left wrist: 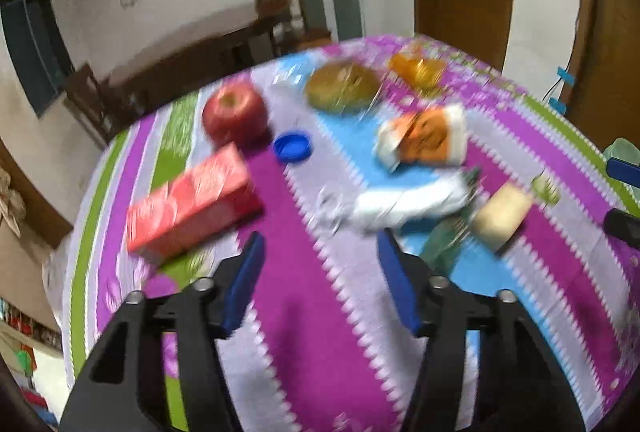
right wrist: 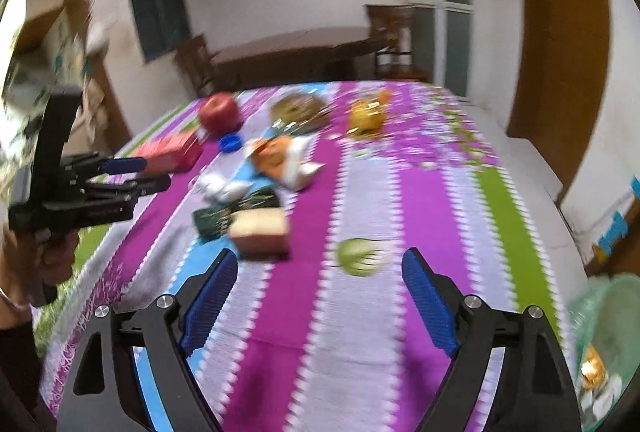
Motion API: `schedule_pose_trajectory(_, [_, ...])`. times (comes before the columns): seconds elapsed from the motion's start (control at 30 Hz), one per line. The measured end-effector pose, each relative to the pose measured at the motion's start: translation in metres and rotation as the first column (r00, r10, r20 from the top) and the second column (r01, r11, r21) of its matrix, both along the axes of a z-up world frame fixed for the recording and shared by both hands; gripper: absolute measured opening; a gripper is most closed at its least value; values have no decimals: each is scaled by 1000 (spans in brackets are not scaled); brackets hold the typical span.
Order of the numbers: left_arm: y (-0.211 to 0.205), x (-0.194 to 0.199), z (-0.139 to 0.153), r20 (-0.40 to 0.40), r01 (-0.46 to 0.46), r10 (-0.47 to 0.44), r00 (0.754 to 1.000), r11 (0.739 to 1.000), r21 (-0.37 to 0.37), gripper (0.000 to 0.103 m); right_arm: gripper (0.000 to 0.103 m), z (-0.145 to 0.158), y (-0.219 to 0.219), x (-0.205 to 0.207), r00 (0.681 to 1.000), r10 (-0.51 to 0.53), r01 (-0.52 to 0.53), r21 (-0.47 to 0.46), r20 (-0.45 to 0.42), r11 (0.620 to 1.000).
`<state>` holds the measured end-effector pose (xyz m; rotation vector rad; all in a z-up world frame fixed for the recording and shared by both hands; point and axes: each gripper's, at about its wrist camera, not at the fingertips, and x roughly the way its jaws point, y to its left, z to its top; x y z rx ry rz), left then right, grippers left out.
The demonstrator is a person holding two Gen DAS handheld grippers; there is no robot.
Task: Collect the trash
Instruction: 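Grasp the cream sponge block with the right tool while the left tool grasps the green scrub pad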
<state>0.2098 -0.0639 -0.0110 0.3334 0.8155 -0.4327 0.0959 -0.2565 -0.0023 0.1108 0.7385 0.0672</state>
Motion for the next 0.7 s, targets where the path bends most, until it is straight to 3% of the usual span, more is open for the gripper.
schedule_pose_trajectory(0.13, [20,1,-8,-28,-6,5,1000,999,-48,50,84,-11,21,24,998,43,-42,12,-49,999])
schedule_pose_trajectory(0.33, [23,0,-10,-42,12,-17,999,993,-114,50,84,-26,51,64,988,76,-85,-68,-132,994])
schedule_pose_trajectory(0.4, [22,-2,-11,-46,26,-33,998,991,-131,50,76,-33,55,70,982,86,-102,-92,-171,990])
schedule_pose_trajectory(0.5, [14,-3,-13,-52,51,-58,997,990,-132,50,50,-42,58,77,978,65,-89,-114,-197,990])
schedule_pose_trajectory(0.7, [-9,-11,-23,-87,138,-149,985,983,-123,50,48,-36,29,49,988,29,-33,-27,-154,999])
